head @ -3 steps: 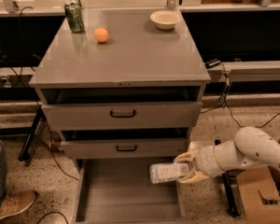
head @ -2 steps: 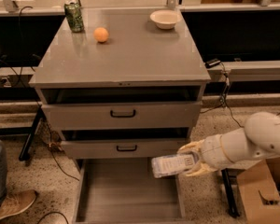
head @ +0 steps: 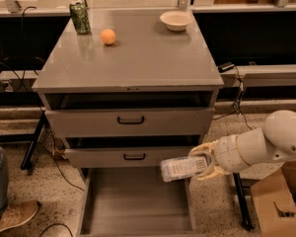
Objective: Pick blue plastic bottle from bottom drawer and place on counter
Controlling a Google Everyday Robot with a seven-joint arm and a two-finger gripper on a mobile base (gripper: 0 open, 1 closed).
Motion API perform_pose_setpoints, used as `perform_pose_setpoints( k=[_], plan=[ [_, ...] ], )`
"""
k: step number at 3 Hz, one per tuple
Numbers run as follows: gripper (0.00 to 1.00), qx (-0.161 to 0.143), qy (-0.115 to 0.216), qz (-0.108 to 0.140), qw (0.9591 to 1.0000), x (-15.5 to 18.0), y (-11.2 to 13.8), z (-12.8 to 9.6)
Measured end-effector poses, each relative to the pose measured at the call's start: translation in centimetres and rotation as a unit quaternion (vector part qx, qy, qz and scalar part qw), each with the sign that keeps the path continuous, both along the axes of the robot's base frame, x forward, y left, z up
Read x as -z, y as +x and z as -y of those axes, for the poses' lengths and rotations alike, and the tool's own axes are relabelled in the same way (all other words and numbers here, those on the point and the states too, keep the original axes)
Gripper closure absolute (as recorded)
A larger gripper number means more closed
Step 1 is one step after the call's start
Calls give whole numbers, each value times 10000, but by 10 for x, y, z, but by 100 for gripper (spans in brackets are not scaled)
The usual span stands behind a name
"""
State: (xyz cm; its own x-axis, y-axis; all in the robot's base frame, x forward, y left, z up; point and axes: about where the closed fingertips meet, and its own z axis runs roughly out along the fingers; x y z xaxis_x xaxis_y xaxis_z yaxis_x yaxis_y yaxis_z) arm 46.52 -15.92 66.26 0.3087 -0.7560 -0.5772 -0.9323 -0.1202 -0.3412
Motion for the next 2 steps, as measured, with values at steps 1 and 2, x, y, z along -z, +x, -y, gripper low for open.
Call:
perform_pose_setpoints(
  k=[1,2],
  plan=[
    [100,-30,110,216,9997,-42,15,8],
    [100,104,128,516,9985,-106,33,15]
  ],
)
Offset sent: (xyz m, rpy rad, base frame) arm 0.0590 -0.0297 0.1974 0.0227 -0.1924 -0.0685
